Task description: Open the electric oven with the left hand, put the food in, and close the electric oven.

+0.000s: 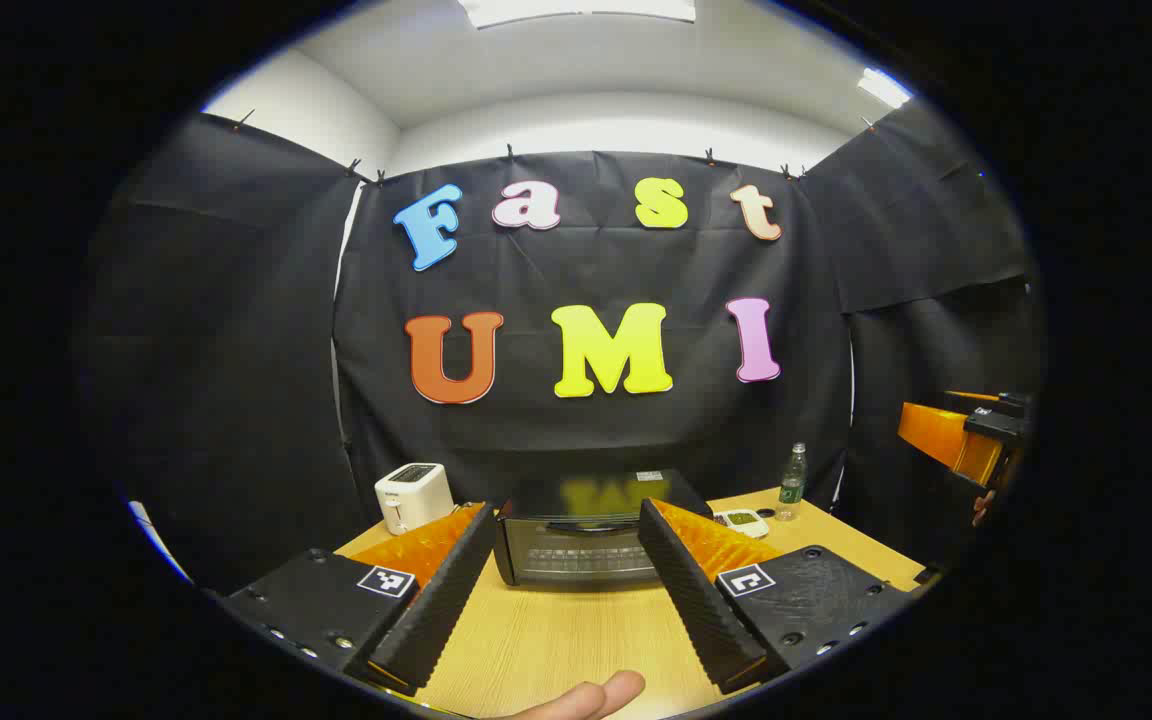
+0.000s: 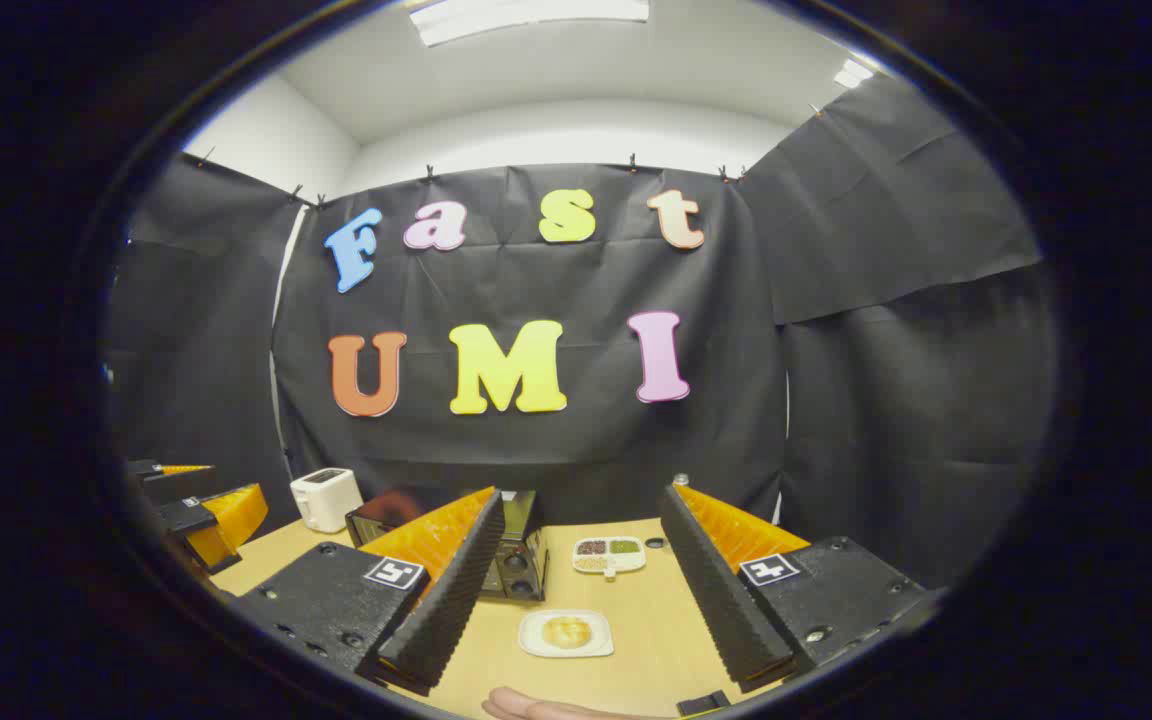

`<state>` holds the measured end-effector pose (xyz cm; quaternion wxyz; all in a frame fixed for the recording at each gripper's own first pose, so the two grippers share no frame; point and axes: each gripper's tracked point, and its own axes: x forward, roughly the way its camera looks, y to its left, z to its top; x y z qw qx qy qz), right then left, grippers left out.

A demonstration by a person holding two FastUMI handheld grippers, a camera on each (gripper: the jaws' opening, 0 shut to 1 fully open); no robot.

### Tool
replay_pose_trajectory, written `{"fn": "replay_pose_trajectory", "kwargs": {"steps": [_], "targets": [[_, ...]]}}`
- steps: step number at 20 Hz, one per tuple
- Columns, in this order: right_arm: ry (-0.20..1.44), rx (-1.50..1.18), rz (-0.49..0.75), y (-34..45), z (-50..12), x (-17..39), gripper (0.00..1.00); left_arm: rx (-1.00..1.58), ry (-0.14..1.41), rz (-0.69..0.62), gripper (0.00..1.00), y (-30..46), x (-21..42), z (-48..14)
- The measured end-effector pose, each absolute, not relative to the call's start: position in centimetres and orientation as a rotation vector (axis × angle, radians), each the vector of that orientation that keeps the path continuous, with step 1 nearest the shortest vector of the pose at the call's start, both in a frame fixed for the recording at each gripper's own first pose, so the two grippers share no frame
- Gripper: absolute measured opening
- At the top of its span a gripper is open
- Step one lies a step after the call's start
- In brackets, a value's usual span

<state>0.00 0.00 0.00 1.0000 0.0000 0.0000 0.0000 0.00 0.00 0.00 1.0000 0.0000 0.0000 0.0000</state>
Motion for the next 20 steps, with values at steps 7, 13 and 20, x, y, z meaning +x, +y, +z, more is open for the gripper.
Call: {"fn": "replay_pose_trajectory", "kwargs": {"steps": [7, 13, 20], "targets": [[0.006, 0.023, 0.026, 0.1, -0.5, 0.1, 0.96, -0.008, 0.013, -0.011, 0.94, 0.1, 0.6, -0.5], [-0.004, 0.022, 0.02, -0.5, -1.2, 0.7, 0.96, 0.0, 0.037, -0.024, 0.94, -0.3, 3.6, -1.8], [-0.033, 0.041, -0.008, -2.8, -2.2, 2.5, 0.96, -0.006, 0.074, -0.014, 0.94, -0.5, 11.9, -4.3]]}}
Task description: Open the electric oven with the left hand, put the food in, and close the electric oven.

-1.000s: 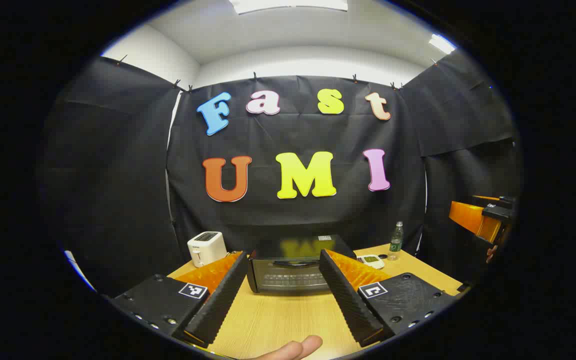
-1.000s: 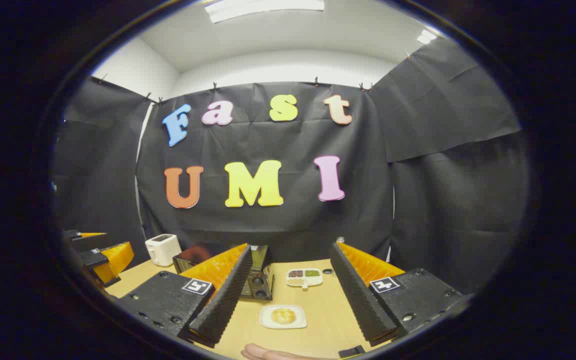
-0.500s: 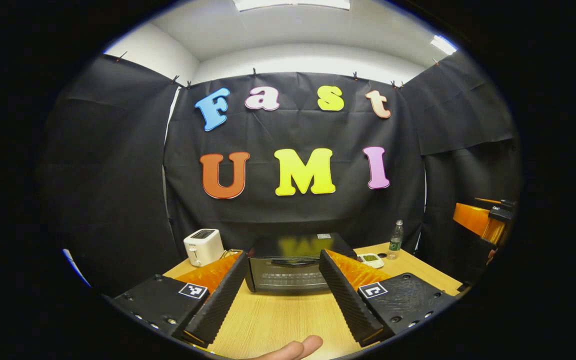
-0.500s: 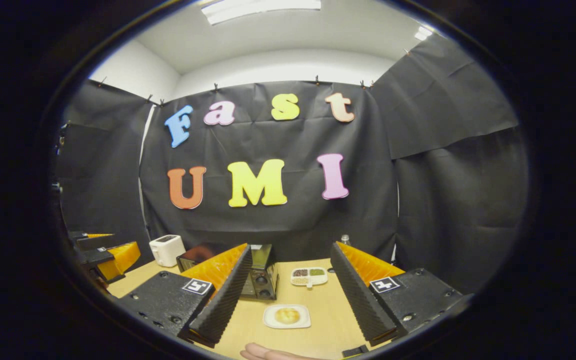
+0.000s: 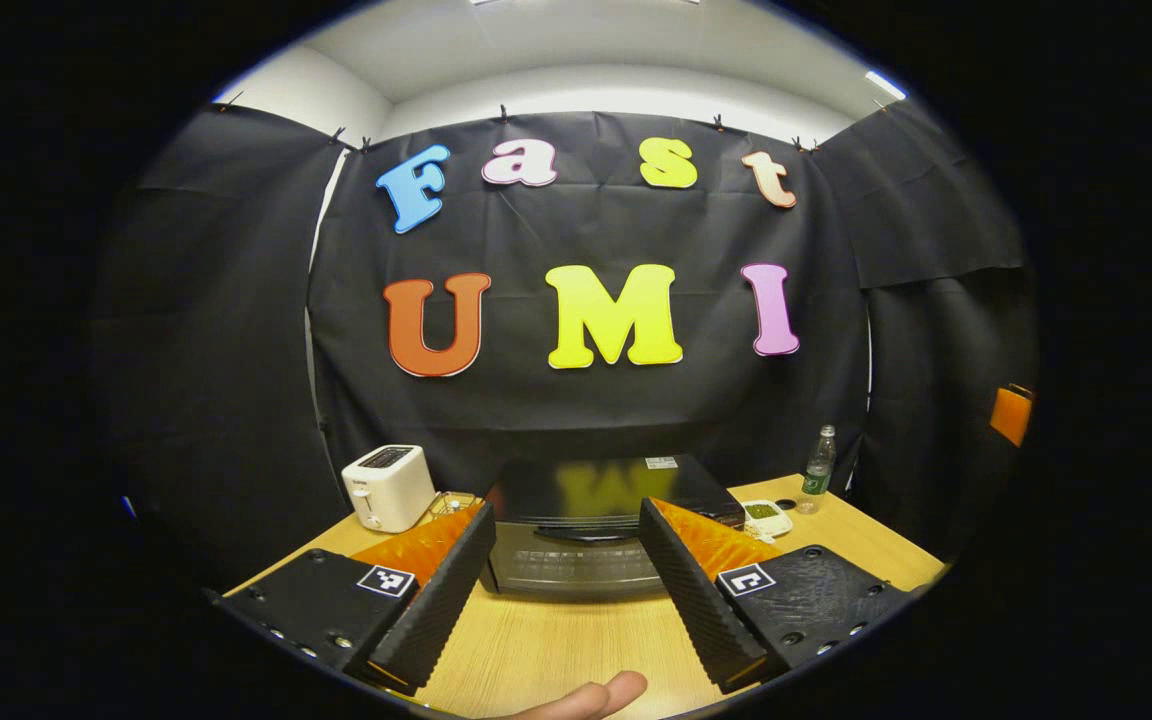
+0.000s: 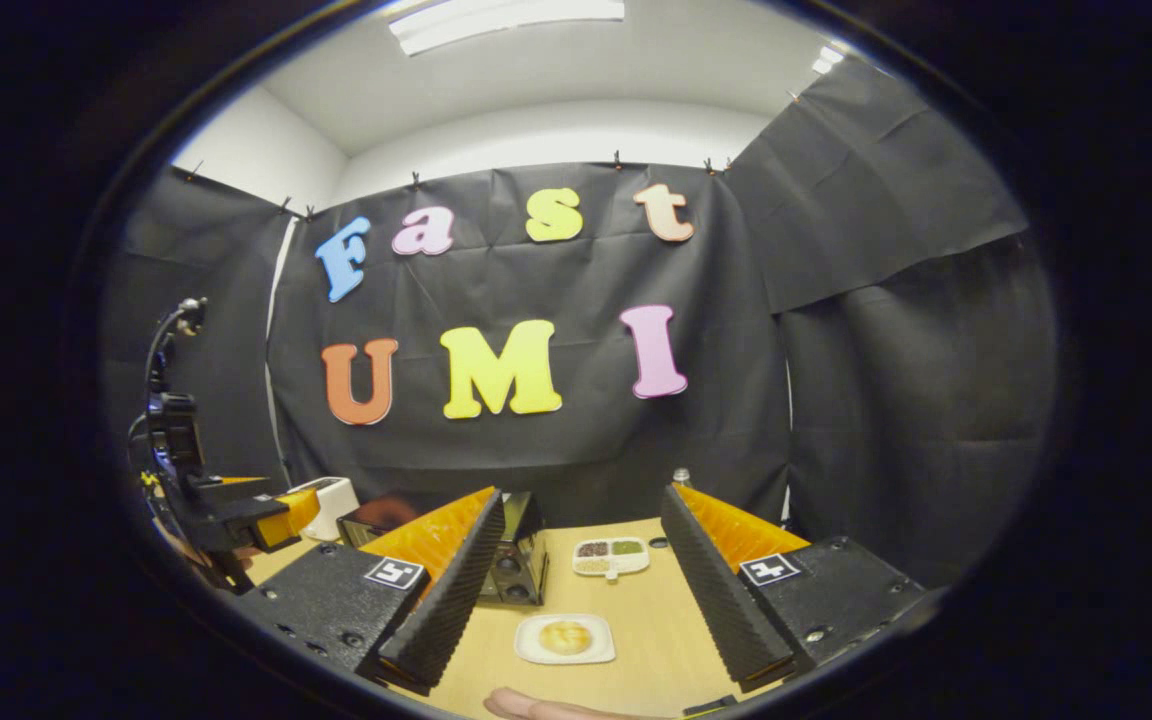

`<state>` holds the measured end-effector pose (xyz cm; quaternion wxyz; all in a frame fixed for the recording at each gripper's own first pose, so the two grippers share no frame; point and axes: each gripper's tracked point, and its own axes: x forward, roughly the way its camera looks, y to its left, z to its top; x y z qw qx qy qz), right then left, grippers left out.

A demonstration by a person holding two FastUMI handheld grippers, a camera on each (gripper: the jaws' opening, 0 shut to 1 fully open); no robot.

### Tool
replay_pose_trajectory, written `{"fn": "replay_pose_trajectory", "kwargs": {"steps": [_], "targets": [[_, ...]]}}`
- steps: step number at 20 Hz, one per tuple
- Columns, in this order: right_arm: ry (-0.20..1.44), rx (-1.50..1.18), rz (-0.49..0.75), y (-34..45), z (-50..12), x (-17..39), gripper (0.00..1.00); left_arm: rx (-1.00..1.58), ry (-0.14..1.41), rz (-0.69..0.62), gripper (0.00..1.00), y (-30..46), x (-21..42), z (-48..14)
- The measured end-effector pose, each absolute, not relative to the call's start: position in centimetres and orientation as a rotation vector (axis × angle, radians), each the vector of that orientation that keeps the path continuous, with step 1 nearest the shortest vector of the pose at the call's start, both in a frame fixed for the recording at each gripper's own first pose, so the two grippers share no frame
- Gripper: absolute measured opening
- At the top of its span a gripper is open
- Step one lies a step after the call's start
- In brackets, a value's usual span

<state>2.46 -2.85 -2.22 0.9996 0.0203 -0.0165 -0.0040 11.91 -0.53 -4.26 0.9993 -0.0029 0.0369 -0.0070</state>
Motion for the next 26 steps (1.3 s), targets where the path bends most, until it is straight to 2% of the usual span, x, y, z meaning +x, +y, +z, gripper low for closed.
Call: {"fn": "replay_pose_trajectory", "kwargs": {"steps": [6, 7, 8, 9, 11, 12, 13, 14, 17, 18, 19, 20, 21, 26], "targets": [[-0.075, 0.014, -0.022, -5.0, -2.8, 3.8, 0.96, -0.004, 0.153, -0.049, 0.94, -2.0, 20.1, -9.1], [-0.089, -0.002, -0.029, -5.3, -2.7, 3.9, 0.96, -0.005, 0.166, -0.062, 0.87, -2.5, 21.2, -9.8], [-0.1, -0.022, -0.035, -5.5, -3.1, 3.9, 0.96, 0.0, 0.172, -0.072, 0.87, -2.8, 22.0, -10.2], [-0.103, -0.046, -0.035, -5.4, -3.4, 3.8, 0.96, 0.012, 0.172, -0.08, 0.94, -3.1, 22.9, -10.5], [-0.1, -0.064, -0.017, -4.9, -4.0, 3.6, 0.96, 0.033, 0.197, -0.071, 0.95, -3.1, 24.4, -11.6], [-0.102, -0.059, -0.004, -4.5, -3.9, 3.4, 0.96, 0.031, 0.213, -0.079, 0.87, -3.5, 24.8, -12.3], [-0.102, -0.053, -0.002, -4.5, -3.8, 3.2, 0.96, 0.022, 0.232, -0.088, 0.87, -3.8, 25.2, -12.9], [-0.108, -0.049, -0.012, -5.0, -3.7, 3.1, 0.96, 0.014, 0.253, -0.097, 0.95, -3.9, 25.4, -13.7], [-0.147, -0.043, -0.033, -5.3, -2.5, 2.1, 0.96, -0.014, 0.34, -0.11, 0.96, -3.9, 25.0, -15.9], [-0.154, -0.04, -0.027, -5.1, -2.3, 1.8, 0.96, -0.012, 0.319, -0.112, 0.99, -4.0, 25.4, -15.5], [-0.16, -0.035, -0.019, -4.9, -2.2, 1.5, 0.96, -0.008, 0.345, -0.116, 0.89, -4.0, 25.0, -15.9], [-0.164, -0.03, -0.017, -4.9, -2.1, 1.2, 0.96, -0.008, 0.338, -0.117, 0.9, -3.9, 24.8, -15.6], [-0.168, -0.026, -0.018, -5.0, -2.0, 1.0, 0.96, -0.013, 0.349, -0.116, 0.99, -3.9, 24.5, -15.9], [-0.156, -0.026, -0.028, -5.4, -2.2, -0.1, 0.96, -0.018, 0.334, -0.113, 0.99, -3.9, 22.2, -16.3]]}}
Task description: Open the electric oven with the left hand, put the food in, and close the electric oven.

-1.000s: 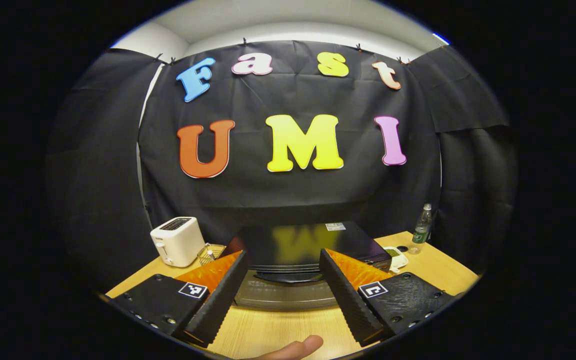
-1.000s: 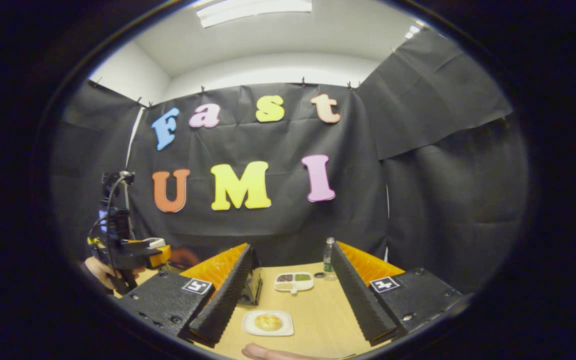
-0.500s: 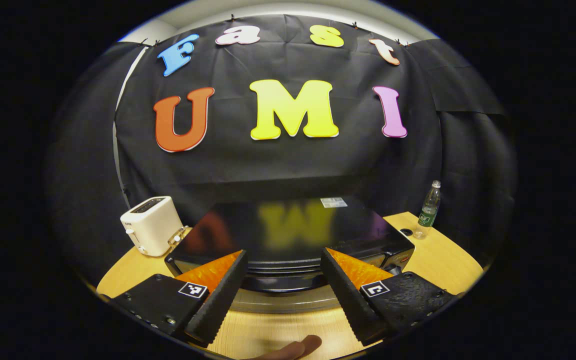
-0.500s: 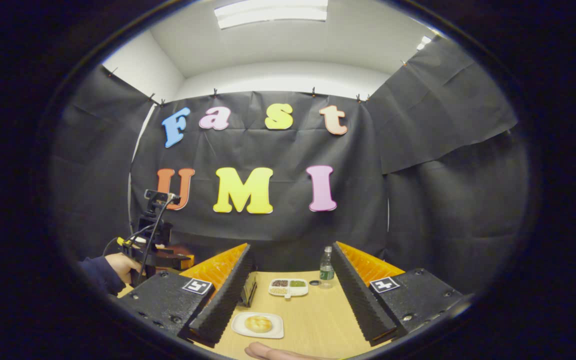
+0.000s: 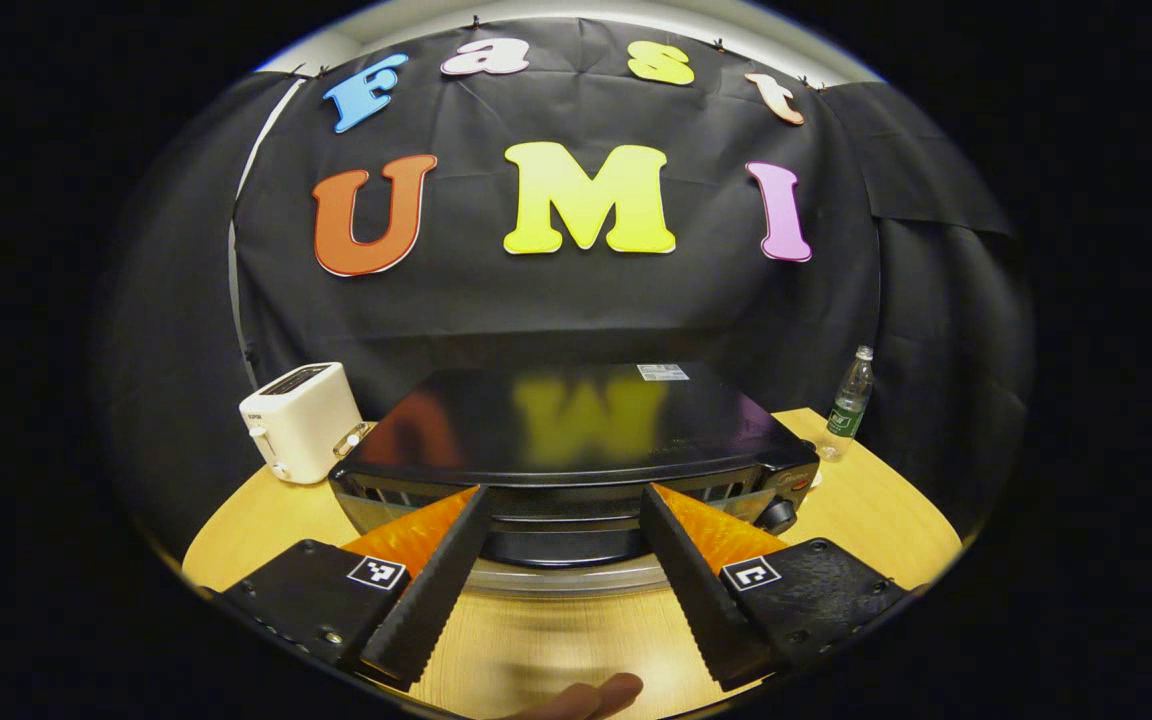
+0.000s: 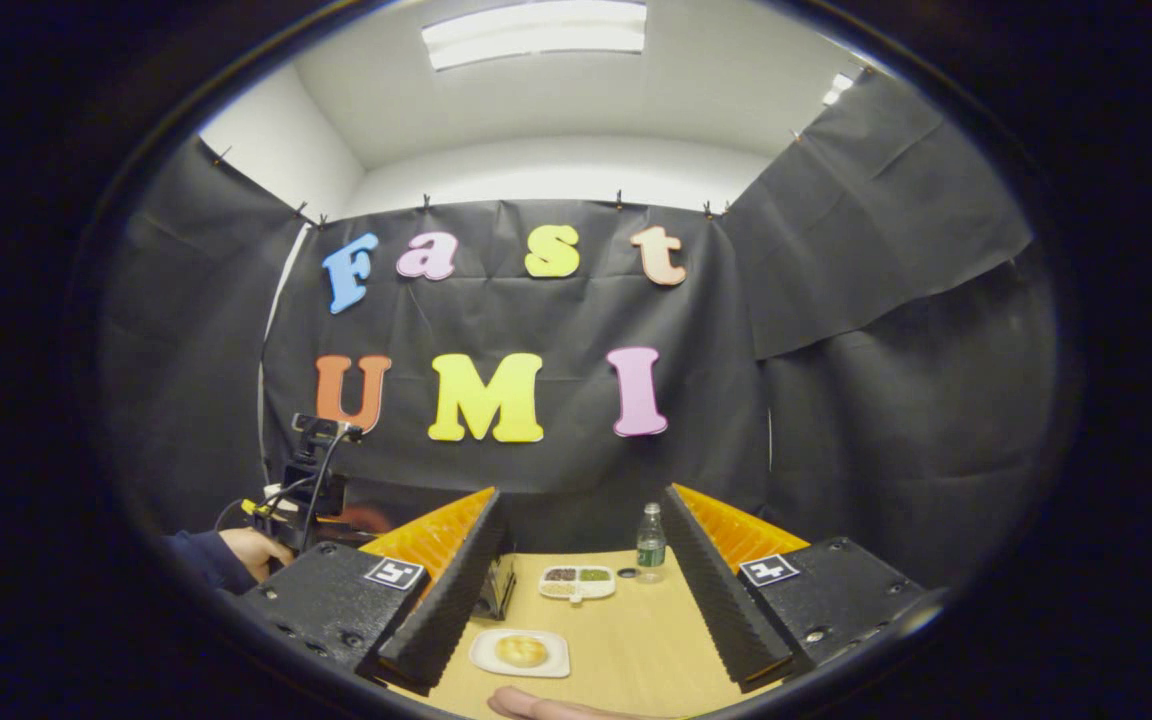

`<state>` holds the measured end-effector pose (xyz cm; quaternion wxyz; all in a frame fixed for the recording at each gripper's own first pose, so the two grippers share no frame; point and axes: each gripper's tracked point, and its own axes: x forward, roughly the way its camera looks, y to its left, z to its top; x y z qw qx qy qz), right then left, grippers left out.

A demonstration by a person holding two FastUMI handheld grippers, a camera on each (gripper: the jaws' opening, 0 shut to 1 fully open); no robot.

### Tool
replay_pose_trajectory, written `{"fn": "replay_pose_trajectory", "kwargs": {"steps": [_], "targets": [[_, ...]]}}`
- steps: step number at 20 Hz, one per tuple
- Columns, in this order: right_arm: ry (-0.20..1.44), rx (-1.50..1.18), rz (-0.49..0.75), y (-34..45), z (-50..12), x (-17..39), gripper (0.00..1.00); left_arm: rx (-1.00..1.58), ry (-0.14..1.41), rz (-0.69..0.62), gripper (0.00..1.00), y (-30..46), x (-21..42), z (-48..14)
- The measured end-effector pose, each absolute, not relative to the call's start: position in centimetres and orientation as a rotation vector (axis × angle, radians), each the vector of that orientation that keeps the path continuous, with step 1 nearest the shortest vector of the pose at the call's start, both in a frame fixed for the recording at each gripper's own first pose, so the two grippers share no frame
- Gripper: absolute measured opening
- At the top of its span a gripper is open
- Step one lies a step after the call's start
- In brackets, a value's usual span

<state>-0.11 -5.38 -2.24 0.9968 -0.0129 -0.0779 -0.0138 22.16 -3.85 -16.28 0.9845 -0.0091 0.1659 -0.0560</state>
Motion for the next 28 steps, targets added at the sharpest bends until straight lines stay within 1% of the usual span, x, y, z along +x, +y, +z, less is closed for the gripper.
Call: {"fn": "replay_pose_trajectory", "kwargs": {"steps": [6, 11, 17, 22, 28], "targets": [[-0.146, 0.002, -0.04, -6.0, -2.6, -1.4, 0.96, -0.016, 0.3, -0.099, 0.99, -3.7, 18.0, -17.8], [-0.141, 0.018, -0.038, -6.1, -3.2, -1.7, 0.96, -0.022, 0.284, -0.096, 1.0, -3.6, 14.4, -20.4], [-0.084, 0.005, -0.043, -5.6, -6.3, -0.8, 0.96, -0.018, 0.269, -0.095, 0.99, -3.7, 11.2, -24.1], [-0.035, -0.008, -0.035, -4.9, -8.0, 0.0, 0.96, -0.02, 0.304, -0.096, 0.99, -3.8, 9.4, -27.5], [-0.039, -0.028, -0.029, -4.3, -7.8, -0.4, 0.96, -0.027, 0.35, -0.099, 0.97, -3.6, 8.7, -29.9]]}}
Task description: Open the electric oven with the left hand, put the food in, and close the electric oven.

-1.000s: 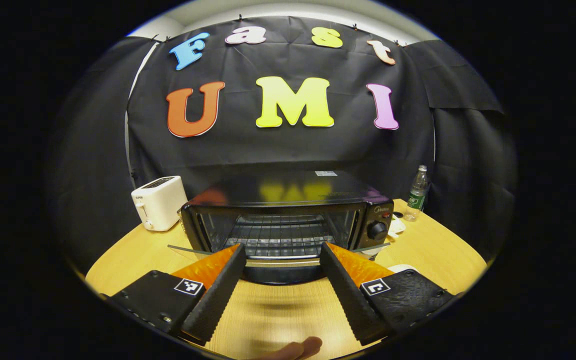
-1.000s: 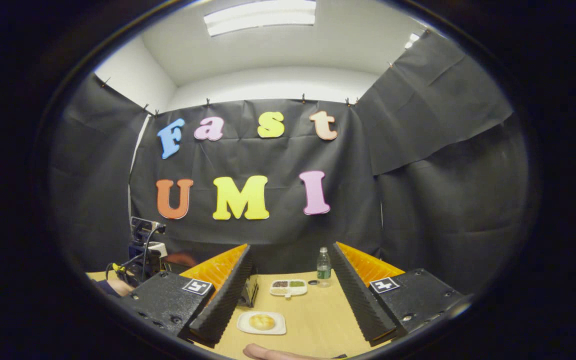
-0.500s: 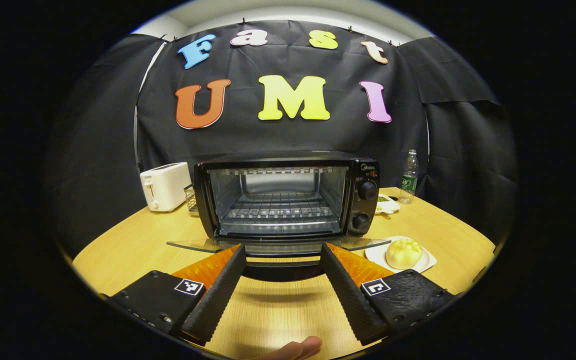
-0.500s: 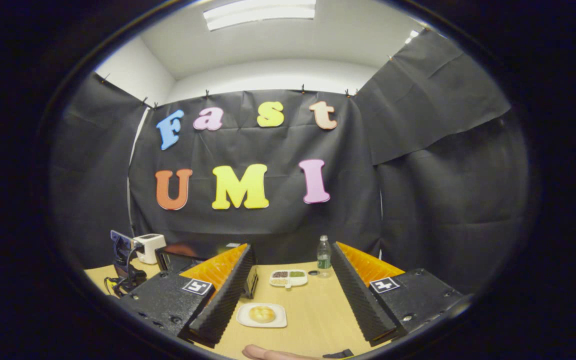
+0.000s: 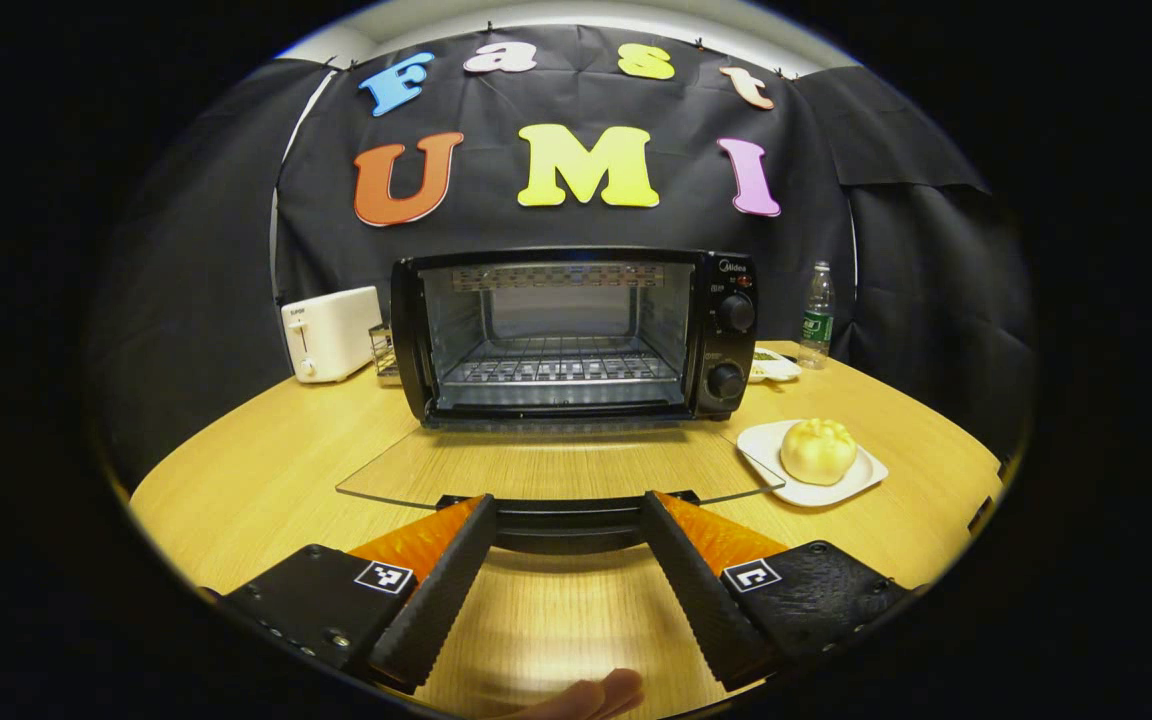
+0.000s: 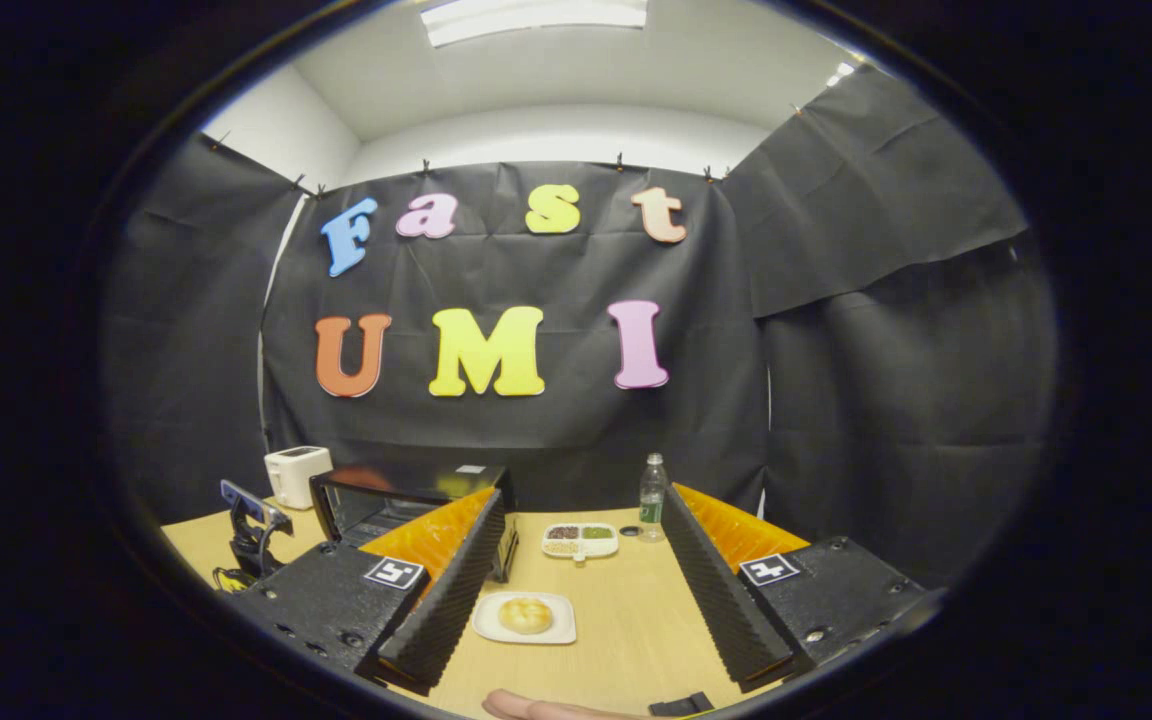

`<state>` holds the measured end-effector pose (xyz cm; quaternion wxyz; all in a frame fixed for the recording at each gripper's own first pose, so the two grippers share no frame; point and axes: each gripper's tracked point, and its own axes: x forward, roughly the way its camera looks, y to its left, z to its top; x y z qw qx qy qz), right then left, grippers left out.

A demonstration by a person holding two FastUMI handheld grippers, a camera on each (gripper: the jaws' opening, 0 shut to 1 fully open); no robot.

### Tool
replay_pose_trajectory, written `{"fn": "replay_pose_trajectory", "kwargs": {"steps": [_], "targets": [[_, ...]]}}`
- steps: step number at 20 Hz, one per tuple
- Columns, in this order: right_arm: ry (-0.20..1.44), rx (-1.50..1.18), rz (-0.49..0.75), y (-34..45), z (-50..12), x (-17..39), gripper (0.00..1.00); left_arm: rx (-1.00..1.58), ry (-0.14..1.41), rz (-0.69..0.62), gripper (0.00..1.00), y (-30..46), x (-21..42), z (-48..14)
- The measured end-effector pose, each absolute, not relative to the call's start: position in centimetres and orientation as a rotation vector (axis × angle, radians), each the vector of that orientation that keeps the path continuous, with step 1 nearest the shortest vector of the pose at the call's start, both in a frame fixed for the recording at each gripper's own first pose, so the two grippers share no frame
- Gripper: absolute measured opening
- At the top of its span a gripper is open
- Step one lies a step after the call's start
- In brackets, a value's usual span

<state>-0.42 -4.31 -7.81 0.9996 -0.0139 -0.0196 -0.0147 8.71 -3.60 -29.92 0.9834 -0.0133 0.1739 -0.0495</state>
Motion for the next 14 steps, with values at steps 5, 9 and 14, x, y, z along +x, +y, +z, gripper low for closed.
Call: {"fn": "replay_pose_trajectory", "kwargs": {"steps": [5, 9, 14], "targets": [[-0.028, -0.034, -0.025, -4.0, -8.4, -0.4, 0.96, -0.076, 0.375, -0.104, 0.96, -3.1, 8.3, -30.0], [0.003, -0.042, -0.023, -3.7, -9.5, 0.8, 0.96, -0.113, 0.356, -0.095, 0.95, -2.0, 7.6, -27.2], [0.053, -0.063, -0.023, -3.0, -12.3, 3.0, 0.96, -0.107, 0.236, -0.083, 0.94, 0.0, 5.8, -19.0]]}}
